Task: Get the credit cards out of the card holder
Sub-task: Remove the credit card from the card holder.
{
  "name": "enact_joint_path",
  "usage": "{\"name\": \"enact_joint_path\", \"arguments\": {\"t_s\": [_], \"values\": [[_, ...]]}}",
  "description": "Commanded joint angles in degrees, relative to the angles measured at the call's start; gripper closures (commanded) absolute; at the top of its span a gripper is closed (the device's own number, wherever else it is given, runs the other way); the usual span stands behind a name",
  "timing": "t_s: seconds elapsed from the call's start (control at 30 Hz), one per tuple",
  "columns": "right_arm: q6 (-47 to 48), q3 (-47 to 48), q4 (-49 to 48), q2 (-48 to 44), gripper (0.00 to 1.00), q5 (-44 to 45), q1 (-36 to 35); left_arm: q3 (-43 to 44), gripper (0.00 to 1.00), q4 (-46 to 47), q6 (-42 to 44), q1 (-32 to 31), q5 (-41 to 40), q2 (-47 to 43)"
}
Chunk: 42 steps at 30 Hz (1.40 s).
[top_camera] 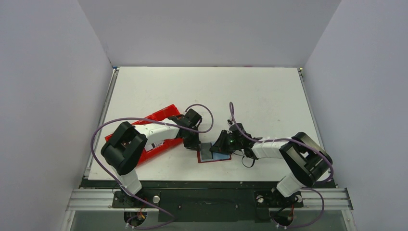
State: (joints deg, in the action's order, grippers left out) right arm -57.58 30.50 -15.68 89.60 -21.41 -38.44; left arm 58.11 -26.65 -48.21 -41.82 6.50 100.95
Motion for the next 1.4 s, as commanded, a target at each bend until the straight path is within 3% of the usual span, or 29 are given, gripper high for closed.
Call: {"name": "enact_joint_path", "arguments": {"t_s": [0.0,0.47,0.83,1.37], "values": [[-1.78,-1.72,-5.25,1.03,0.84,-0.94,1.04,-3.61,1.00,4.14,0.63,-0.85,-3.65,6.42],[-5.10,-5.05,-10.80,-0.14,0.97,-2.50,3.61,-3.45,1.00,3.90,0.65,-0.85,-3.88,6.68],[-3.62,-3.58,-9.38,1.27,0.91,-2.73,2.76,-3.32,1.00,3.90,0.68,-0.86,-3.70,6.77],[-3.51,-1.67,-9.10,2.57,0.90,-3.52,1.13,-3.18,1.00,4.16,0.62,-0.89,-3.54,7.15]]}}
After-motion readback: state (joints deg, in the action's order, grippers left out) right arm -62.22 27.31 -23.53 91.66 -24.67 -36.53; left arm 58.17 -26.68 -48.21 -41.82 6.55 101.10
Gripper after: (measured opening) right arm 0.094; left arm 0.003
